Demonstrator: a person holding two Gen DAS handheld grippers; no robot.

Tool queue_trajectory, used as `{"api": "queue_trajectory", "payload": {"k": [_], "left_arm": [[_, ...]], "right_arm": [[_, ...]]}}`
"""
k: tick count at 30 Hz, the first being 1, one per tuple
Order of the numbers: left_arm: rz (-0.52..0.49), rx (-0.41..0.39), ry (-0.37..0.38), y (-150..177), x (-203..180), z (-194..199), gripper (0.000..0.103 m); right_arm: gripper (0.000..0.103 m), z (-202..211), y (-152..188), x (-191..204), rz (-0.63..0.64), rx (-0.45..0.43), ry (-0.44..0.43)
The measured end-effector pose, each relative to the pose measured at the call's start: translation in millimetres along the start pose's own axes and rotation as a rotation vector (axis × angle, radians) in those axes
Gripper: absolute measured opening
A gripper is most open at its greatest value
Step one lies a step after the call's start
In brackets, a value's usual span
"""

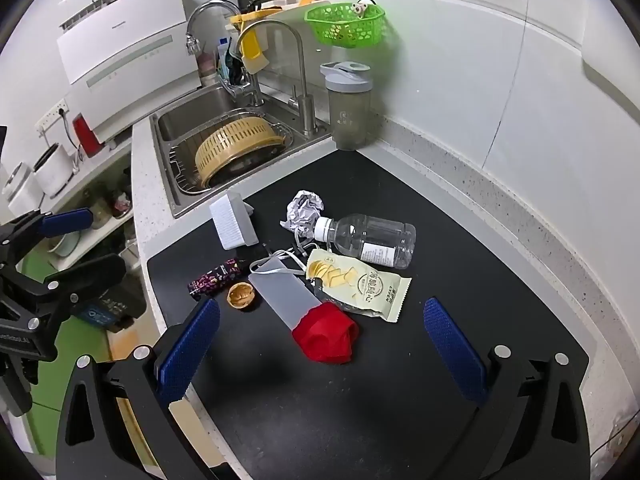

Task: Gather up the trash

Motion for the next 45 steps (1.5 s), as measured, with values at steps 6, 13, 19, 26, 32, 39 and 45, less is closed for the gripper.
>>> {"api": "queue_trajectory", "payload": {"k": [6, 13, 19, 26, 32, 39, 45], "left_arm": [[-0.002, 0.000, -0.002, -0.2, 0.2, -0.1, 0.100], [-0.002, 0.000, -0.006, -0.2, 0.2, 0.1, 0.100], [-0.002, -0.001, -0.007, 2.2, 0.2, 2.6, 0.100], [-0.003, 0.001, -0.008, 3.0, -1.3, 3.5, 0.100], [-0.003, 0.002, -0.007, 6.2, -2.3, 6.6, 0.100], [-0.004, 0.003, -0.008, 6.8, -2.9, 6.8, 0.100], [-0.005, 0.004, -0.007, 7.5, -2.0, 7.0, 0.100]], "right_arm": [[0.098, -8.7, -6.4, -28.8, -0.046, 0.010, -0.050], [0.098, -8.9, -4.4, -31.2, -0.044, 0.008, -0.051], [0.098, -8.4, -4.4, -32.2, -0.043, 0.007, -0.048], [0.098, -8.2, -5.1, -32.5, -0.042, 0.008, -0.048], [0.098, -8.1, -6.6, -32.4, -0.042, 0.009, -0.047], [0.098, -8.2, -7.1, -33.2, -0.042, 0.008, -0.045], [0.098, -8.4, -7.3, -34.5, -0.042, 0.009, -0.046]]}}
Point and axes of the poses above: each gripper's, at about its wrist camera, not at the fingertips, and z roughly against the way its jaws point, x to its left, y to its underside, the point moved 7 cm from there along -z, roughly the way its jaws point, and after that the axes turned 13 degrees about -z, right-handed, at the moved point
